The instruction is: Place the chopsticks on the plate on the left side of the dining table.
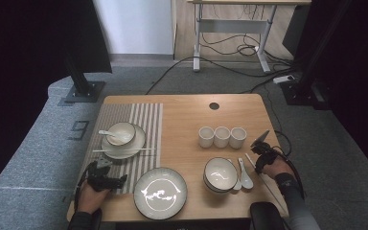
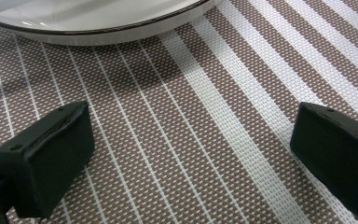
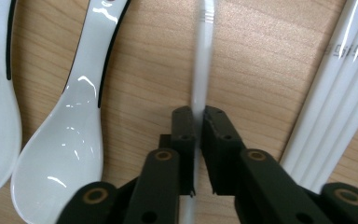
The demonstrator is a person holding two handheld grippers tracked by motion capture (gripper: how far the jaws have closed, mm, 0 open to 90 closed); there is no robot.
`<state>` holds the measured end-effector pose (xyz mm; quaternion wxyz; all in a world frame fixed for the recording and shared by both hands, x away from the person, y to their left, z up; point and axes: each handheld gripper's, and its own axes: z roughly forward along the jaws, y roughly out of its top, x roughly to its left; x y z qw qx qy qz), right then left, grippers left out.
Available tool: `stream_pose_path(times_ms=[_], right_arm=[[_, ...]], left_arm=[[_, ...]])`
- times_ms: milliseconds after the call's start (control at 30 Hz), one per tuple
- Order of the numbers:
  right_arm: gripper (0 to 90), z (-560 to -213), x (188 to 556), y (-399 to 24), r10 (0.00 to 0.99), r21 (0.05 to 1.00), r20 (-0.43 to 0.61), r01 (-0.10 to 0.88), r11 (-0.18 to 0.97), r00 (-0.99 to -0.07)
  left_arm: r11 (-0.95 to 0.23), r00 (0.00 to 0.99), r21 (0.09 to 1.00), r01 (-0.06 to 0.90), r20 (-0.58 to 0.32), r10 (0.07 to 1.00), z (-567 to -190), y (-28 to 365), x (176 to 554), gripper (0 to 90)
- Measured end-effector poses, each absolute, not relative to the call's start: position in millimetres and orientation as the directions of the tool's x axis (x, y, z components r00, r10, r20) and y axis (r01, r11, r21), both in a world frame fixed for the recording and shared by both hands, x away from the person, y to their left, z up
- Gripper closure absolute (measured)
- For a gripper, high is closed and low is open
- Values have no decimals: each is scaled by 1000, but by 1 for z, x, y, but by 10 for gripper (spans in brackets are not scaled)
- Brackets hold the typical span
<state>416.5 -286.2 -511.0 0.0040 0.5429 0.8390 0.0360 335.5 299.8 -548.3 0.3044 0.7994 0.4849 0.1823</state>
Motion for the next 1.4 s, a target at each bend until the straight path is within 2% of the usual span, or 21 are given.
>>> stream_pose_path(times_ms=[567,1400], right_arm=[[844,-510,416,-282,906,77,28,905,419,-422],[844,-456,399,-272,877,206,10,859,469,-481]], left_arm=[[-344,463,664,664,-4,886,-548,300,336,0],[-345,466,661,667,-8,885,-548,300,336,0]])
